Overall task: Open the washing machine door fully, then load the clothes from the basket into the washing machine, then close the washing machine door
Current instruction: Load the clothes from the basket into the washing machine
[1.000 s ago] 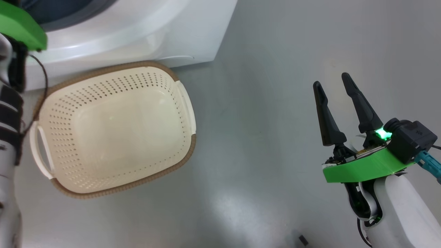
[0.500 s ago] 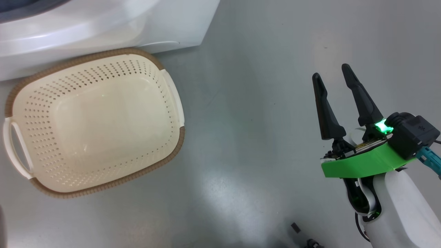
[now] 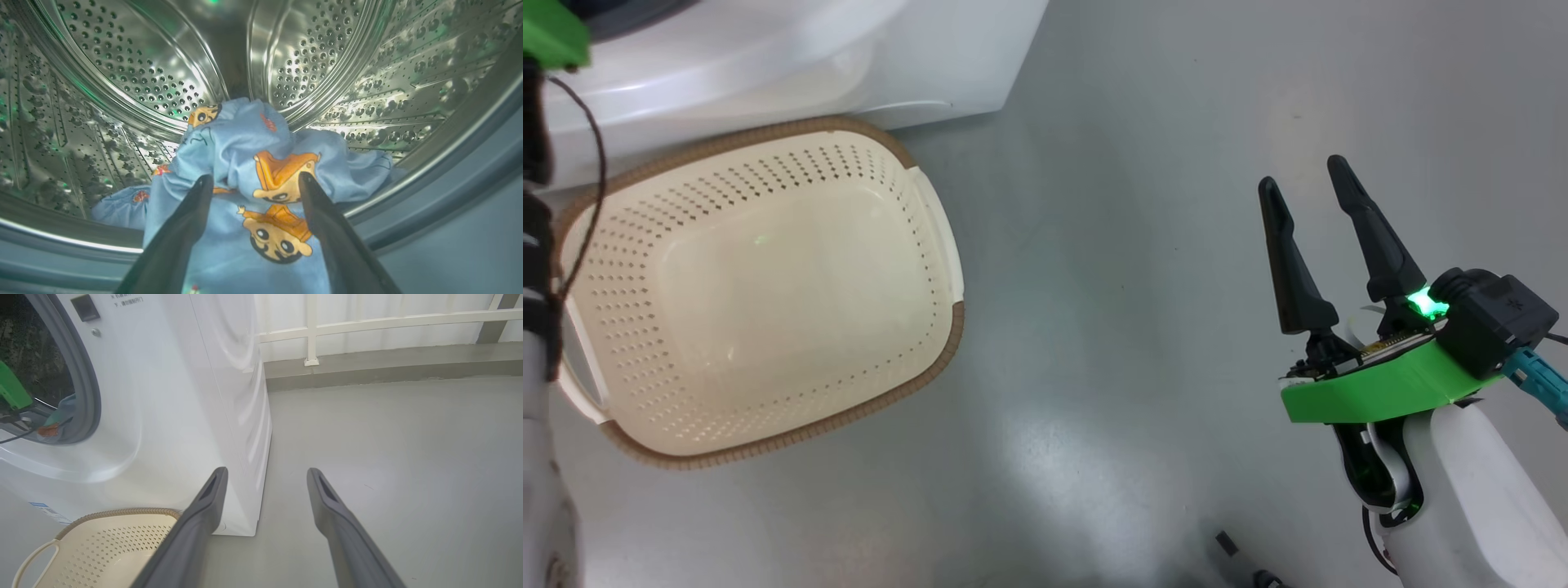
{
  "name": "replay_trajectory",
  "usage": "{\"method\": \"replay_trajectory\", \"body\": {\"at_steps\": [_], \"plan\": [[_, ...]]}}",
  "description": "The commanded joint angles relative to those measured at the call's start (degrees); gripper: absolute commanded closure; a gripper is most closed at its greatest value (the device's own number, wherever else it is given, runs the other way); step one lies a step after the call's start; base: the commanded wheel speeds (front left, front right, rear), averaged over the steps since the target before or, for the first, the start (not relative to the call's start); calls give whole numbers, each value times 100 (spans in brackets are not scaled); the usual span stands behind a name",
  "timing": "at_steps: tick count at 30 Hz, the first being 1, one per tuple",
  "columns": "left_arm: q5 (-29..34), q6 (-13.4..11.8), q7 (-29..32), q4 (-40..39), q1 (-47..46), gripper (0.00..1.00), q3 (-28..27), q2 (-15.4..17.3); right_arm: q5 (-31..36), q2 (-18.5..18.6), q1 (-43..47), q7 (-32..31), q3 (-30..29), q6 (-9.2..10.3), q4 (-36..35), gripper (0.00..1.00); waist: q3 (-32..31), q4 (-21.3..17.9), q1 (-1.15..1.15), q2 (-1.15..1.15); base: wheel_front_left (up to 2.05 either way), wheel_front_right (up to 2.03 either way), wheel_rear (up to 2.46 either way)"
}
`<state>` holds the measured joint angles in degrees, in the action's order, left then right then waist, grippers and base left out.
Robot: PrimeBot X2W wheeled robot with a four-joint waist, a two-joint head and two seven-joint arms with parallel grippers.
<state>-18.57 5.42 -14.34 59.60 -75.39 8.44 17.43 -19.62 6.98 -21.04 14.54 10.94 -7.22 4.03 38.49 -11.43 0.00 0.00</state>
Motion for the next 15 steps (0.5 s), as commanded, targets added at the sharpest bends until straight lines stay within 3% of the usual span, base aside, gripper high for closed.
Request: {"method": "replay_trajectory", "body": {"at_steps": [1,9,15], "plan": [[20,19,-1,-10,-185,0,-21,197,59,7,36,46,113,-26,-95,0,-32,28,0,0,0,0,0],[7,87,-55,350,-218,0,72,73,31,61,20,46,140,-26,-27,0,-211,140,0,0,0,0,0],[-16,124,-63,64,125,0,17,-14,10,128,38,46,157,-26,11,0,-434,259,0,0,0,0,0]]}}
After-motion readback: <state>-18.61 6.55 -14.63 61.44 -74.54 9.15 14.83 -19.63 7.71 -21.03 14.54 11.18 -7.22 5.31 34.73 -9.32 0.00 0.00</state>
